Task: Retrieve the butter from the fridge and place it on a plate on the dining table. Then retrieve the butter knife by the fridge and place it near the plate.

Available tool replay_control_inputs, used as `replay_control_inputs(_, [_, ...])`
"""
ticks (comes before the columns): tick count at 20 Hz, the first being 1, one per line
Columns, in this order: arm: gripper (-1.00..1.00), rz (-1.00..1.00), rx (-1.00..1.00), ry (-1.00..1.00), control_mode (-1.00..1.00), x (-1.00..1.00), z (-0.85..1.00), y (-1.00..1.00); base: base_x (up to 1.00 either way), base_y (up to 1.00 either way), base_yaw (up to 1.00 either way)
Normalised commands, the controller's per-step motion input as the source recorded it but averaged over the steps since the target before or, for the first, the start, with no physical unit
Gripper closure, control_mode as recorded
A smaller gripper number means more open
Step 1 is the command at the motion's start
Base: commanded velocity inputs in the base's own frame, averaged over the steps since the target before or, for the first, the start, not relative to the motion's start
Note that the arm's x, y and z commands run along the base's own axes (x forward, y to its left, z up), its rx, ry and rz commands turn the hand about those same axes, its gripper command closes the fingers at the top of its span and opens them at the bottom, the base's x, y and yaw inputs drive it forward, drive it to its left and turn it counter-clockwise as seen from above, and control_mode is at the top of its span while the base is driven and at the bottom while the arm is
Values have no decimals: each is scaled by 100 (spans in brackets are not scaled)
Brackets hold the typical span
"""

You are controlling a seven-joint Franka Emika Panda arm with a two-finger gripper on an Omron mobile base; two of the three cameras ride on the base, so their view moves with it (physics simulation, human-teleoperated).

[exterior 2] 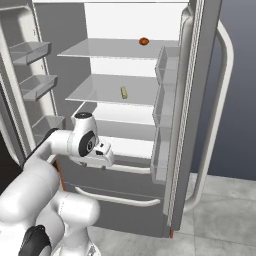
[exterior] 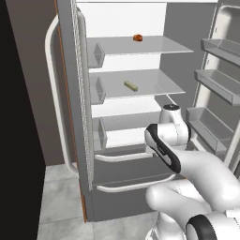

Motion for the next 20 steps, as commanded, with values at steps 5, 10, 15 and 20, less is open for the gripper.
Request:
replay_control_inputs(5, [-100, -7, 0, 0, 100, 0, 0, 0, 0, 0, -3])
replay_control_inputs(10, [-100, 0, 0, 0, 100, 0, 0, 0, 0, -1, -13])
replay_control_inputs(15, [-100, 0, 0, 0, 100, 0, 0, 0, 0, 0, -5])
replay_control_inputs(20, [-100, 0, 0, 0, 100, 0, 0, 0, 15, -1, 0])
